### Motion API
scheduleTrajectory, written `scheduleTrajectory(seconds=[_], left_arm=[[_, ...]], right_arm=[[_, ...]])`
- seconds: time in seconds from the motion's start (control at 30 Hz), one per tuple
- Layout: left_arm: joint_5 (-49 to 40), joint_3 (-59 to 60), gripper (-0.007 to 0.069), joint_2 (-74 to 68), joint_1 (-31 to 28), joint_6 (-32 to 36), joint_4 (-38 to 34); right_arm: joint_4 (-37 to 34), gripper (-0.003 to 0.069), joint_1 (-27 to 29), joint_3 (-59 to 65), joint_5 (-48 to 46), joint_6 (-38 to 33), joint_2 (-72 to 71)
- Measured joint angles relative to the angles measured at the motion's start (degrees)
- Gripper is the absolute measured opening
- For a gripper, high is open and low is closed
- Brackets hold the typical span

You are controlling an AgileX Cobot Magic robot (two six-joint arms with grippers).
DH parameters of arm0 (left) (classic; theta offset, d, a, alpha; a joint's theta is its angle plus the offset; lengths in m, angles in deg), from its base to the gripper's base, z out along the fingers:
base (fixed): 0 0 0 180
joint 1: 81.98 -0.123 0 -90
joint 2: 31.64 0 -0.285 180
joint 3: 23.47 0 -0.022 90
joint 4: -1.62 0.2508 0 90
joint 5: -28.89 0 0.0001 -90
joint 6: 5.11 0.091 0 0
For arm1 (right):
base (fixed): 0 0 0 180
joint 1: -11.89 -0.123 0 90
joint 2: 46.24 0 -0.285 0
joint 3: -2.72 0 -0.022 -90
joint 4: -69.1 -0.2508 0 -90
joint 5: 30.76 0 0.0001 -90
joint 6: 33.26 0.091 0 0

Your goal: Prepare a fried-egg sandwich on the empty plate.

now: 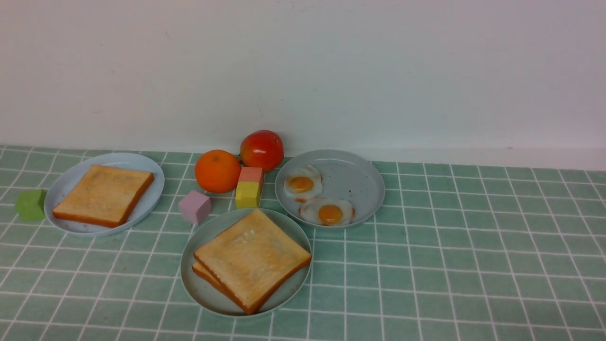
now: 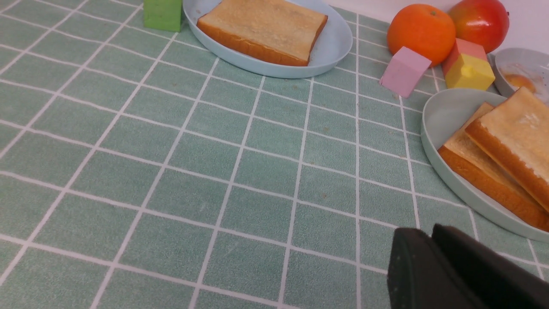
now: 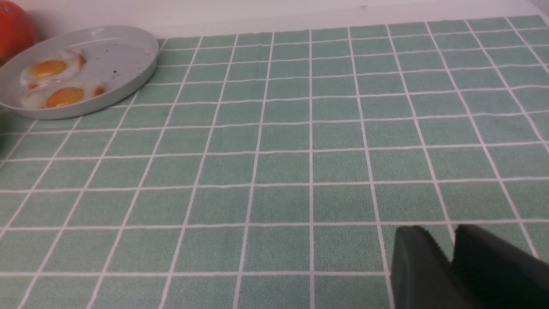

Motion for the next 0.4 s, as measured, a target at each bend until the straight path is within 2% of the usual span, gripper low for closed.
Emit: scheduleTrajectory(seconds=[0.4], left_arm=[[0.0, 0.0, 0.0077, 0.0, 0.0, 0.0, 0.0]], right_arm=[[0.0, 0.0165, 0.0, 0.0, 0.0, 0.0, 0.0]])
